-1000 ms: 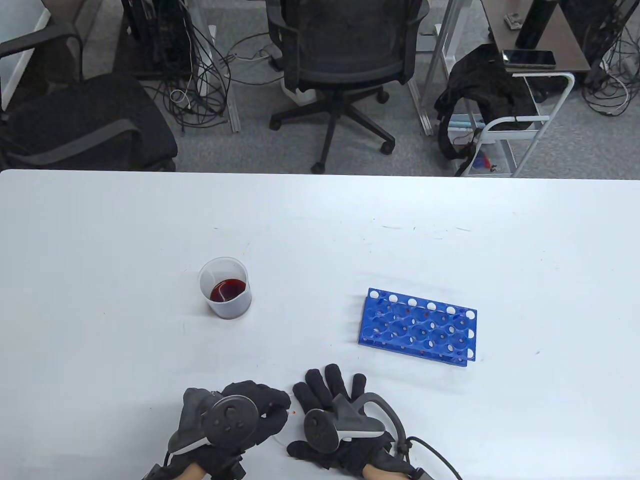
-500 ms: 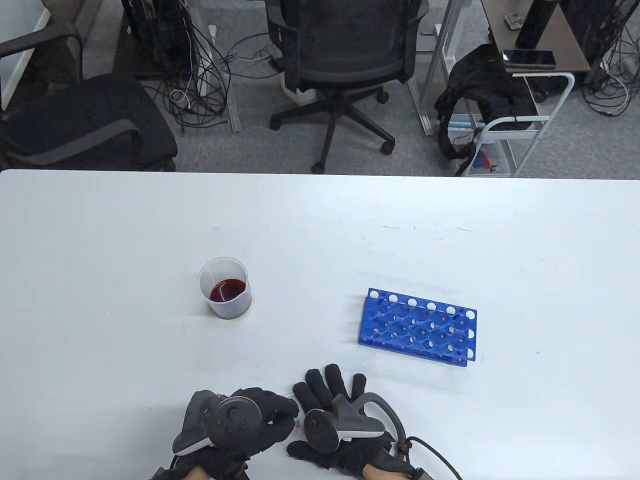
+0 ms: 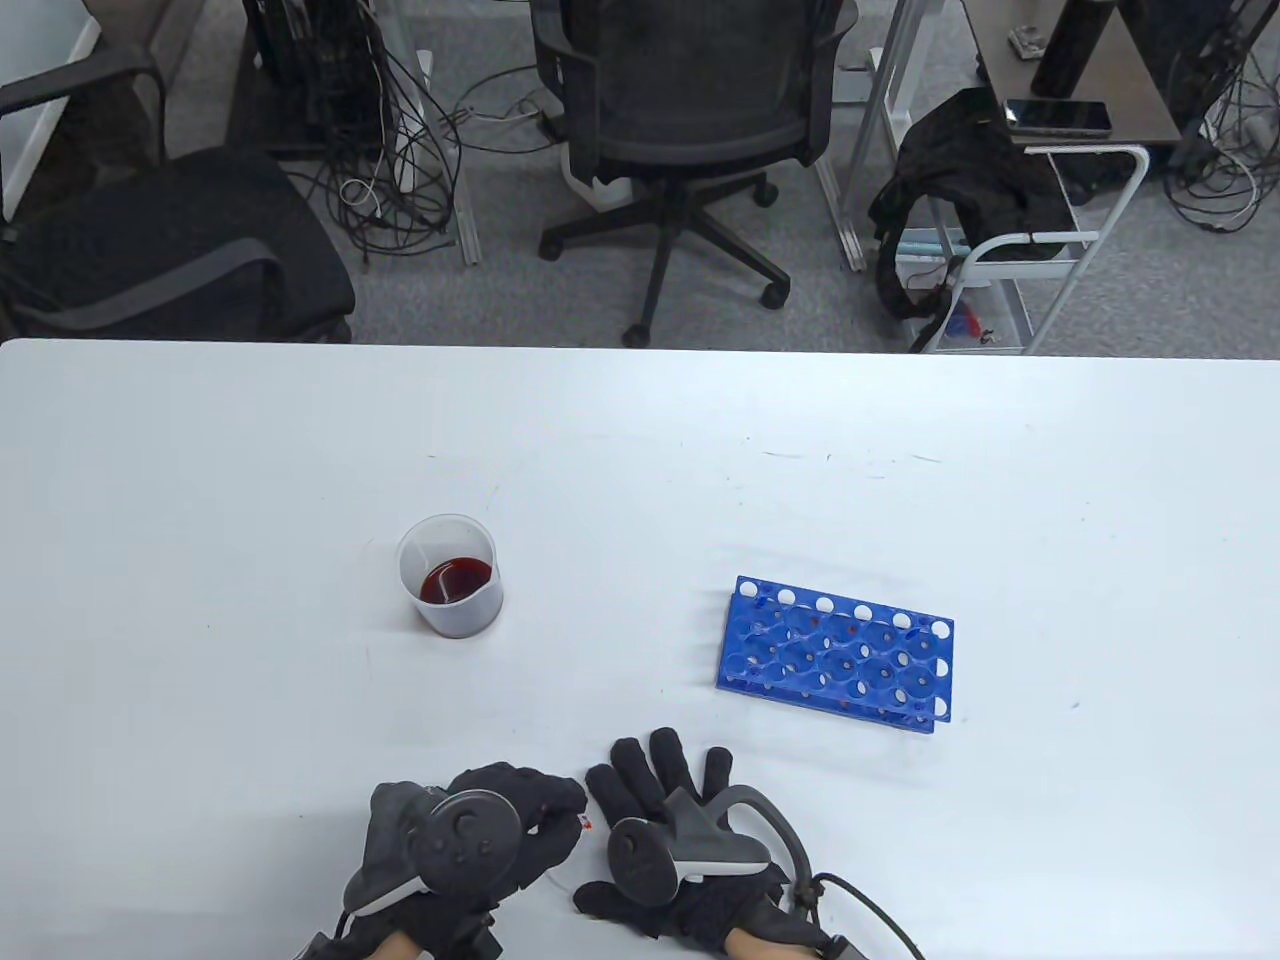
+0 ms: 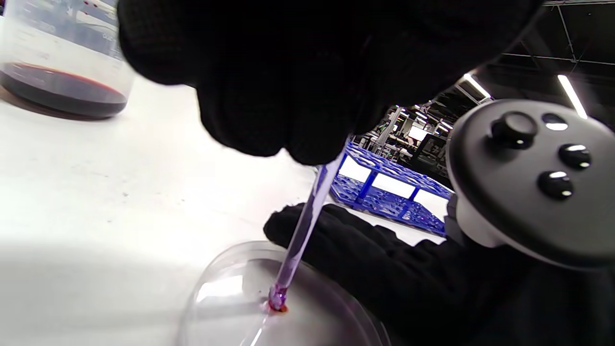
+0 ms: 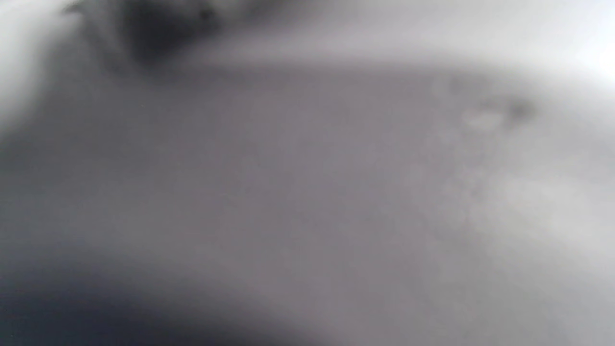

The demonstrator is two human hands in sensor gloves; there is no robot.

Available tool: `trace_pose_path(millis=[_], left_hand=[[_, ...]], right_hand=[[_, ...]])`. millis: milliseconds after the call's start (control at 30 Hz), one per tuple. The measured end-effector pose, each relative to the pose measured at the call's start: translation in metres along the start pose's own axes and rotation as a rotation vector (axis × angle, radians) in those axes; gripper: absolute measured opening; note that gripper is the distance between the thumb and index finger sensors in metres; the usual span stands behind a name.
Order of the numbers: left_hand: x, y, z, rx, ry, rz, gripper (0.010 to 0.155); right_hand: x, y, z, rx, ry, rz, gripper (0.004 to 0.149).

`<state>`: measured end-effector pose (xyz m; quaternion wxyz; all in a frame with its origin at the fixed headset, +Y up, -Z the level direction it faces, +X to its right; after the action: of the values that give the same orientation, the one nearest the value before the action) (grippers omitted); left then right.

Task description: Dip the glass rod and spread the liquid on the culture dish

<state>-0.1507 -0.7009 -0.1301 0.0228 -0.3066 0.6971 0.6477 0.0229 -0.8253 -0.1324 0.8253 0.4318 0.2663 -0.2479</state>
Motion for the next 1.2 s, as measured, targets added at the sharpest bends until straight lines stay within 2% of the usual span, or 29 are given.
trace_pose_path(millis=[633, 1200], left_hand=[[-0.001, -0.001, -0.003, 0.109, 0.048, -0.041, 0.038], [-0.006, -0.001, -0.006, 0.013, 0.000, 0.003, 0.038]], right_hand=[[0.000, 0.000, 0.000, 0.000, 0.000, 0.000, 0.102], [0.000, 0.000, 0.000, 0.000, 0.000, 0.000, 0.102]])
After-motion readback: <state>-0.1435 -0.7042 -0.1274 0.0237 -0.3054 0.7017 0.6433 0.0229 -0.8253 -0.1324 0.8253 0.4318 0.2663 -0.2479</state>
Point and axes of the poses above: the tracker on the back of each hand, its own x axis roughly to the little-finger side, its own y axis roughly from the fingertips to the wrist, z = x × y, the point moved 1 cm from there along -y, roughly from the wrist to the fingertips, and after that the axes turned 1 degree about -z, right-handed, at the moved point
